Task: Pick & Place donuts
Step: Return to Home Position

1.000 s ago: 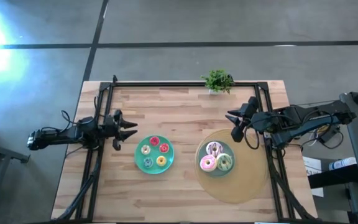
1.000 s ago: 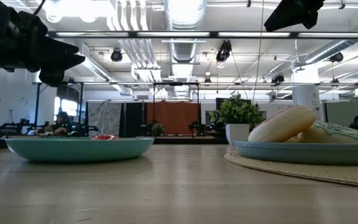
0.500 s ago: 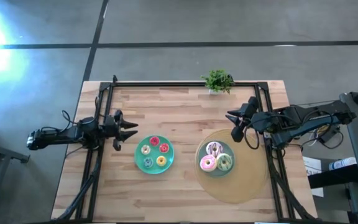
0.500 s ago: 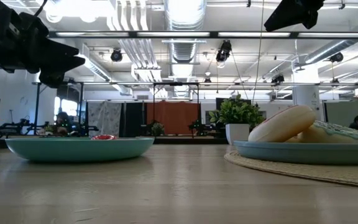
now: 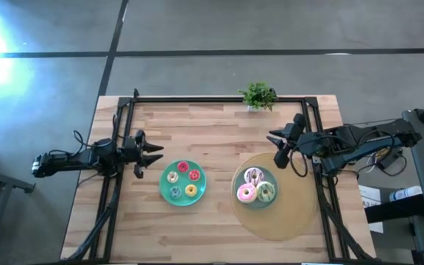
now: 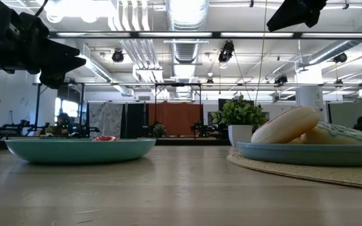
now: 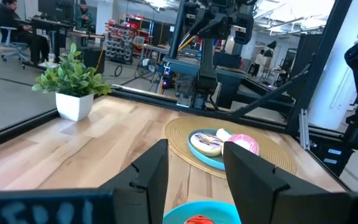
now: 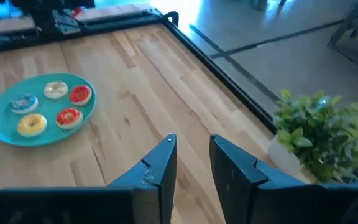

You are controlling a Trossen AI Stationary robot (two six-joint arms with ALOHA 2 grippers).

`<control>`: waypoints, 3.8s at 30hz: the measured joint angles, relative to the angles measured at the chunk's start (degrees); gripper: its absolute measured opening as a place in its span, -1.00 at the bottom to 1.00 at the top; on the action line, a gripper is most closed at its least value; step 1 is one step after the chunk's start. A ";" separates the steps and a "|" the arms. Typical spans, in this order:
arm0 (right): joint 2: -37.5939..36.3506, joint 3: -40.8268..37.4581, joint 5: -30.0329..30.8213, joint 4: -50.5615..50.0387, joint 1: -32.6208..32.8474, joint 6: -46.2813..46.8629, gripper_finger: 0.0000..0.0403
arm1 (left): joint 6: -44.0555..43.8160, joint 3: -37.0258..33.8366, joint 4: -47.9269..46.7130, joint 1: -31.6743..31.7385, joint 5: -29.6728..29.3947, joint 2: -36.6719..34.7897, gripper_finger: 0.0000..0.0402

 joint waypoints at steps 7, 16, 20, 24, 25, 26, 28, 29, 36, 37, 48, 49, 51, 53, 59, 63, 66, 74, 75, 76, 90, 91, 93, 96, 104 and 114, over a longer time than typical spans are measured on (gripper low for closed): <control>-0.02 -0.25 0.00 11.80 0.11 -1.91 -0.61 | 0.00 0.00 0.00 0.00 0.00 0.00 -0.36; -2.10 -11.49 -3.88 38.48 0.24 -11.34 -0.66 | 0.00 0.00 0.00 0.00 0.01 0.00 -0.36; -1.71 -17.98 -4.85 46.22 0.39 -9.56 -0.63 | 0.00 0.00 0.00 0.00 0.01 0.02 -0.36; -0.70 -22.41 -5.06 49.78 0.39 -8.14 -0.60 | 0.00 0.00 0.00 0.00 0.01 0.02 -0.36; -0.46 -23.42 -5.05 50.72 0.39 -8.14 -0.59 | 0.00 0.00 0.00 0.00 0.01 0.02 -0.36; -0.37 -24.61 -5.06 51.58 0.39 -8.11 -0.59 | 0.00 0.00 0.00 0.00 0.01 0.02 -0.36; -1.24 -26.93 -5.09 52.21 0.54 -6.81 -0.58 | 0.00 0.00 0.00 0.00 0.02 0.02 -0.36; -2.51 -27.93 -5.06 52.34 0.51 -5.73 -0.57 | 0.00 0.00 0.00 0.00 0.01 0.02 -0.36; -17.25 -37.40 -4.52 52.76 0.26 0.87 -0.60 | 0.00 0.00 0.00 0.00 0.02 0.02 -0.36; -19.38 -38.80 -4.55 52.81 0.07 1.14 -0.61 | 0.00 0.00 0.00 0.00 0.01 0.02 -0.36; -36.79 -48.45 -16.83 56.84 -6.35 -5.69 -0.66 | 0.00 0.00 0.00 0.00 0.01 0.02 -0.36; -37.36 -48.73 -19.49 57.21 -7.34 -6.39 -0.66 | 0.01 0.00 0.00 0.00 0.01 0.02 -0.36; -38.44 -49.03 -24.06 57.56 -8.72 -7.06 -0.65 | 0.00 0.00 0.00 0.00 0.01 0.02 -0.36; -39.71 -49.79 -25.88 57.54 -9.41 -7.91 -0.64 | 0.01 0.00 0.00 0.00 0.01 0.02 -0.36; -45.63 -52.52 -26.00 53.96 -9.79 -11.34 -0.60 | 0.01 0.00 0.00 0.00 0.02 0.02 -0.36; -49.63 -52.52 -26.06 47.87 -9.81 -11.86 -0.58 | 0.02 0.00 0.00 0.00 0.03 0.02 -0.36; -51.55 -52.52 -26.03 43.57 -9.81 -11.90 -0.58 | 0.02 0.00 0.00 0.00 0.02 0.02 -0.36; -51.54 -52.50 -26.08 40.81 -8.24 -21.65 -0.65 | 0.02 0.00 0.02 0.00 0.03 0.06 -0.36; -51.56 -52.50 -26.08 40.83 -7.77 -22.87 -0.65 | 0.02 0.00 0.02 0.00 0.01 0.07 -0.36; -51.56 -52.50 -26.08 40.82 -7.32 -24.03 -0.66 | 0.02 0.00 0.02 0.00 0.01 0.05 -0.36; -51.34 -52.50 -26.10 40.81 -5.40 -18.90 -0.58 | 0.02 0.00 0.04 0.00 0.01 0.04 -0.36; -51.34 -52.50 -26.09 40.81 -5.40 -18.88 -0.58 | 0.00 0.00 0.04 0.00 0.01 0.04 -0.36; -51.41 -52.50 -26.08 40.81 -5.40 -18.86 -0.57 | 0.02 0.00 0.04 0.00 0.01 0.04 -0.36; -51.32 -52.50 -26.08 40.81 -5.40 -18.83 -0.57 | 0.02 0.00 0.07 0.00 0.01 0.04 -0.36; -51.34 -52.50 -26.05 40.83 -5.40 -18.85 -0.64 | 0.02 0.01 0.08 0.00 0.01 0.04 -0.36; -51.36 -52.50 -26.03 40.83 -5.40 -18.79 -0.63 | 0.01 0.01 0.09 0.00 0.01 0.04 -0.36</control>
